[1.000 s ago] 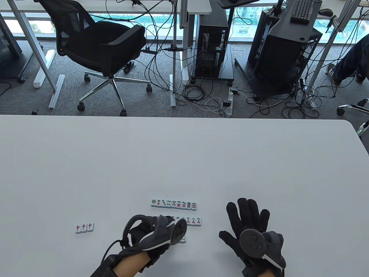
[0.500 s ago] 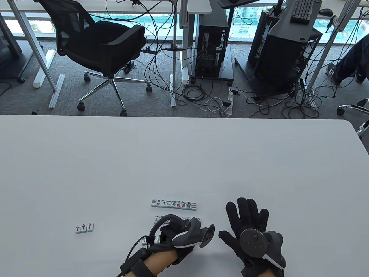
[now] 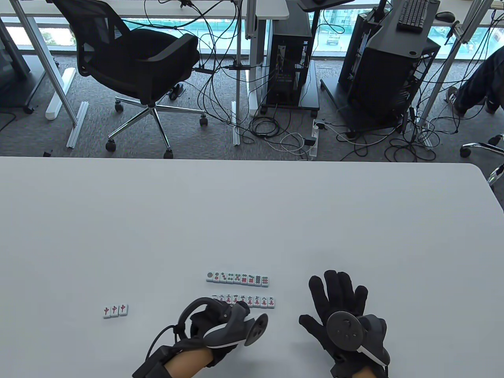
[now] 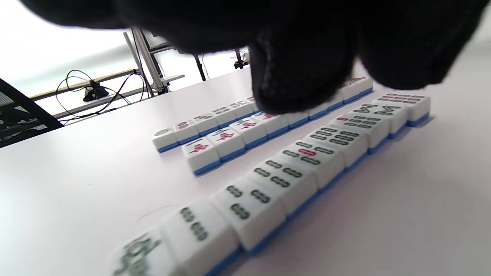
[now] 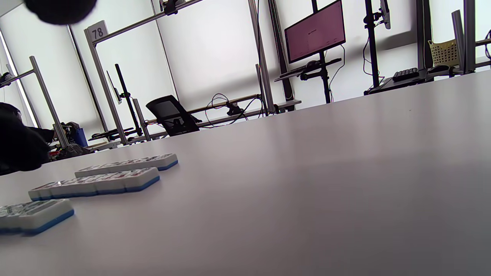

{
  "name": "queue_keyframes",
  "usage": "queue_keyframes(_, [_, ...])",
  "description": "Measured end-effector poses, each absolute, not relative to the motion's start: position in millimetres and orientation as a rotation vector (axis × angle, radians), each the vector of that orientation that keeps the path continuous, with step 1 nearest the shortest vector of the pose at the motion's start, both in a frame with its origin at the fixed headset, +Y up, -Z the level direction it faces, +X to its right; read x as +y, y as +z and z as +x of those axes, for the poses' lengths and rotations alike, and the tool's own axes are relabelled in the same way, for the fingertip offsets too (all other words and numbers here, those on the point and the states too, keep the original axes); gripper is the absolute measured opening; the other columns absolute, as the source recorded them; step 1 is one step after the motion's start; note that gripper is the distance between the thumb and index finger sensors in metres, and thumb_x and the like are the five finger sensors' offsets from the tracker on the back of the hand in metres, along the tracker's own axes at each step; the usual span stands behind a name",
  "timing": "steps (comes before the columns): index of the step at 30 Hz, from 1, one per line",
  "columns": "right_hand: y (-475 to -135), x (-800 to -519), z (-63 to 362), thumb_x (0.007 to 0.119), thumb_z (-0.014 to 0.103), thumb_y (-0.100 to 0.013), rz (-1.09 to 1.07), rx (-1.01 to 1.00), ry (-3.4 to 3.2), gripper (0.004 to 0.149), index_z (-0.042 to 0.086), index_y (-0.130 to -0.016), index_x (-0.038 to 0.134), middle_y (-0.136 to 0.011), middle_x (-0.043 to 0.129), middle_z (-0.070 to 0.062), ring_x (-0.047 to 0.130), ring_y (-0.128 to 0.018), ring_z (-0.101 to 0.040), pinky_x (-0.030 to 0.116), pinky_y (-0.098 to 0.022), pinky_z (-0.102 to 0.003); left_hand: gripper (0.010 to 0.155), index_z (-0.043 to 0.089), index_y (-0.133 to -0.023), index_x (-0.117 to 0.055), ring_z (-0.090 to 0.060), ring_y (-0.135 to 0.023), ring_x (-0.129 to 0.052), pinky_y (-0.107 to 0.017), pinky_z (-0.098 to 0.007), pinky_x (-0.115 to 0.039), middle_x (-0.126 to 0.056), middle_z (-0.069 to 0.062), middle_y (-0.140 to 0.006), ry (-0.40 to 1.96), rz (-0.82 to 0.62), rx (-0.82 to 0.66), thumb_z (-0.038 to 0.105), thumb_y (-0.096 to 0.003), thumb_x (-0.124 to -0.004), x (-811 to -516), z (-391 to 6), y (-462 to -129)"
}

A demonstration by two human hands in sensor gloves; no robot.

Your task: Mahjong suit sorting

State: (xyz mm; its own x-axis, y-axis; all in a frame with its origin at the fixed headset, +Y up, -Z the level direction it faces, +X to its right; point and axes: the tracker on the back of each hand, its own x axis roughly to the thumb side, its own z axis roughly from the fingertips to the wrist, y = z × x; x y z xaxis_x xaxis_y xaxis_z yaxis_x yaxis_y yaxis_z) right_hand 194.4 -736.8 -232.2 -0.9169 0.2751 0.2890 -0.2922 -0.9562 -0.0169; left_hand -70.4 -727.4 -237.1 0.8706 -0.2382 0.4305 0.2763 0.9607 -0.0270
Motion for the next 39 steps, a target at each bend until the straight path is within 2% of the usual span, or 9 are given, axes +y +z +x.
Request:
queue_keyframes(2, [-232.5,-737.2,194.7,0.057,0.065,-0.045,0.406,-0.082,2.822,0.082,0.036,-0.106,0.010,-0.116,0.005,-0.009,0.002,-0.103,-0.040,0.012,-0.069,-0.072,0.069,0.023,-0.087,-0.079,-0.011,-0.018,-0.100,-0.027,-0.039,-0.087,-0.102,0.012,-0.047,-0.232,-0.139,-0.431,0.054,-0.0262,-0.087,-722.9,-95.0,-237.3])
queue_keyframes(3, [-232.7,-737.4,195.1,0.057,0.064,-0.045,0.400,-0.080,2.824,0.082,0.036,-0.106,0.010,-0.115,0.005,-0.010,0.002,-0.103,-0.040,0.012,-0.069,-0.072,0.070,0.023,-0.088,-0.078,-0.011,-0.020,-0.100,-0.028,-0.039,-0.086,-0.102,0.011,-0.049,-0.218,-0.166,-0.365,0.054,-0.0265,-0.087,-720.7,-114.2,-236.8])
queue_keyframes(6, [-233.7,-738.3,196.5,0.057,0.064,-0.045,0.382,-0.076,2.832,0.082,0.036,-0.106,0.010,-0.115,0.005,-0.009,0.002,-0.103,-0.040,0.012,-0.069,-0.072,0.071,0.023,-0.090,-0.076,-0.012,-0.020,-0.100,-0.028,-0.039,-0.086,-0.102,0.011,-0.050,-0.223,-0.197,-0.275,0.054,-0.0266,-0.087,-717.2,-156.4,-236.4])
queue_keyframes(12, [-235.7,-741.3,197.1,0.057,0.064,-0.045,0.362,-0.060,2.854,0.082,0.036,-0.106,0.010,-0.115,0.005,-0.010,0.002,-0.103,-0.040,0.012,-0.069,-0.072,0.072,0.026,-0.091,-0.074,-0.011,-0.023,-0.100,-0.030,-0.039,-0.086,-0.101,0.012,-0.052,-0.329,-0.155,-0.040,0.053,-0.0261,-0.088,-712.6,-245.3,-238.5])
queue_keyframes(16, [-236.2,-741.9,196.7,0.057,0.064,-0.045,0.352,-0.051,2.860,0.082,0.036,-0.106,0.010,-0.115,0.005,-0.010,0.002,-0.103,-0.040,0.012,-0.069,-0.072,0.071,0.026,-0.090,-0.075,-0.010,-0.020,-0.099,-0.029,-0.038,-0.086,-0.101,0.012,-0.049,-0.313,-0.197,0.076,0.052,-0.0259,-0.089,-723.0,-282.8,-244.6])
queue_keyframes(20, [-236.2,-741.8,197.1,0.057,0.064,-0.045,0.350,-0.051,2.863,0.082,0.036,-0.106,0.010,-0.115,0.005,-0.009,0.002,-0.103,-0.040,0.012,-0.069,-0.072,0.069,0.026,-0.088,-0.077,-0.009,-0.015,-0.097,-0.025,-0.037,-0.086,-0.101,0.014,-0.044,-0.317,-0.247,0.114,0.052,-0.0255,-0.089,-740.0,-298.1,-251.1])
queue_keyframes(27, [-236.7,-741.5,197.9,0.057,0.064,-0.046,0.344,-0.042,2.856,0.082,0.036,-0.106,0.010,-0.115,0.005,-0.009,0.002,-0.103,-0.040,0.012,-0.069,-0.072,0.069,0.025,-0.087,-0.078,-0.007,-0.009,-0.095,-0.021,-0.036,-0.086,-0.101,0.016,-0.038,-0.337,-0.318,0.113,0.055,-0.0260,-0.087,-765.3,-298.1,-263.6])
queue_keyframes(30, [-237.2,-741.2,198.8,0.057,0.064,-0.046,0.340,-0.042,2.846,0.082,0.036,-0.106,0.010,-0.115,0.005,-0.009,0.001,-0.103,-0.040,0.012,-0.069,-0.072,0.066,0.019,-0.085,-0.077,-0.007,-0.008,-0.094,-0.020,-0.036,-0.086,-0.100,0.016,-0.036,-0.273,-0.335,0.124,0.051,-0.0279,-0.088,-767.0,-296.3,-267.7])
queue_keyframes(39, [-237.3,-741.9,198.4,0.057,0.064,-0.046,0.355,-0.050,2.837,0.082,0.036,-0.106,0.010,-0.115,0.005,-0.009,0.001,-0.103,-0.040,0.012,-0.069,-0.072,0.062,0.018,-0.080,-0.083,-0.007,-0.007,-0.094,-0.019,-0.035,-0.086,-0.100,0.016,-0.034,-0.299,-0.292,0.086,0.052,-0.0280,-0.088,-759.6,-268.3,-281.6])
